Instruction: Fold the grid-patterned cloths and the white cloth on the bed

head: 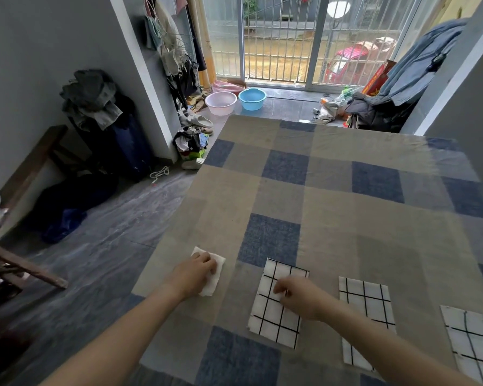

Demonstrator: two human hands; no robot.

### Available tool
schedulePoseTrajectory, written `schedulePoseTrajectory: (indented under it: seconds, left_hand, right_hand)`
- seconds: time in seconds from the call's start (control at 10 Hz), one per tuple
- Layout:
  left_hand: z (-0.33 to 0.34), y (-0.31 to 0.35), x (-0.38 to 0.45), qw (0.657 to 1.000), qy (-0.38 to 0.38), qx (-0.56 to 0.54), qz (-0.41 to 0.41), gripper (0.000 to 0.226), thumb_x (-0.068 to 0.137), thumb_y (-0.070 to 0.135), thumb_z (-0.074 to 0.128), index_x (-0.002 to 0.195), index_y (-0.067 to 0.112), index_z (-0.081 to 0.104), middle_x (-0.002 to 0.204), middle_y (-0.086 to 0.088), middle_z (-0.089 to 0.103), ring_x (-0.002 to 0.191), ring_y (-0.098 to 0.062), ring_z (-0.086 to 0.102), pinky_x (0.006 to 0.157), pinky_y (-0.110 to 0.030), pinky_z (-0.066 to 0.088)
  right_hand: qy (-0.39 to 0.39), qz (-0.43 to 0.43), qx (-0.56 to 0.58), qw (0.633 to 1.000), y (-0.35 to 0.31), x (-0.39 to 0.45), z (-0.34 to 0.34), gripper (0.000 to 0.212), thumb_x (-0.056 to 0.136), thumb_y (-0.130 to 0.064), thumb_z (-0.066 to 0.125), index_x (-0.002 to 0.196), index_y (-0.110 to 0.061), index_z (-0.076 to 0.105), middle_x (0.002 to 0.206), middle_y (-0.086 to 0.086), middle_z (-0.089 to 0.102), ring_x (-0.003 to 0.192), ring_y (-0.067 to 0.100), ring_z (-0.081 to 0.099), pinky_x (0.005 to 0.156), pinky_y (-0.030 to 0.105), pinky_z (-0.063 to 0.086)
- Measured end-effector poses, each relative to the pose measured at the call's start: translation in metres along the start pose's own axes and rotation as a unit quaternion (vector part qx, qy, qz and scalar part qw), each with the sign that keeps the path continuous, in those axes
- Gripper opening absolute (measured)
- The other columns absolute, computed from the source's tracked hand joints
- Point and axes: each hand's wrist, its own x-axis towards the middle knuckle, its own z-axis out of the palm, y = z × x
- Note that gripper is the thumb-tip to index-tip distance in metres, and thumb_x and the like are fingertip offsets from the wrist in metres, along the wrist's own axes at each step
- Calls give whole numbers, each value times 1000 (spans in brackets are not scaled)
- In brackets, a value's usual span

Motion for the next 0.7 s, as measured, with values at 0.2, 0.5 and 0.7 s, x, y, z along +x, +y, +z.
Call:
schedulePoseTrajectory:
  seconds: [0.2,0.5,0.7]
  left_hand:
    - [-2,10,0,998,-46,21,-43,33,91,21,53,124,19,51,133,-2,42,119,-24,46,82,-39,47]
    - [-8,28,-2,990,-107,45,-79,48,96,31,37,140,14,40,146,-10,36,126,-32,45,100,-44,42]
    - [-30,62,-6,990,3,133,-47,40,89,36,49,126,21,55,130,-4,51,120,-27,48,96,-40,44]
  right_hand:
    - [17,9,-4,1000,6,-17,8,35,92,-19,53,127,-21,57,129,-2,49,117,17,51,98,26,39]
    - [152,116,12,981,48,-70,2,35,87,-21,54,122,-24,55,132,-2,45,112,19,51,93,35,46]
    - [195,149,14,969,60,-107,4,36,87,-28,58,122,-26,53,133,-3,45,115,18,50,92,35,46]
